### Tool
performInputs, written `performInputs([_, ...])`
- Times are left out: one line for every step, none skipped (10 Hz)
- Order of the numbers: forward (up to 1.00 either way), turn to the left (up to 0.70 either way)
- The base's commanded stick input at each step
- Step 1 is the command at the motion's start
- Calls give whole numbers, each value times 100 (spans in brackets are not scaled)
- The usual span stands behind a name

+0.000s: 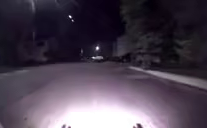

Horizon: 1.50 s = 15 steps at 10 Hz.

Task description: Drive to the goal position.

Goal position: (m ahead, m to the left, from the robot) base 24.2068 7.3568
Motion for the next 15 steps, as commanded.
performInputs([60, 0])
performInputs([60, 0])
performInputs([60, 0])
performInputs([60, 0])
performInputs([60, 0])
performInputs([60, 0])
performInputs([60, 0])
performInputs([60, 0])
performInputs([60, 0])
performInputs([60, 0])
performInputs([60, 0])
performInputs([60, 0])
performInputs([60, 0])
performInputs([60, 0])
performInputs([60, 0])
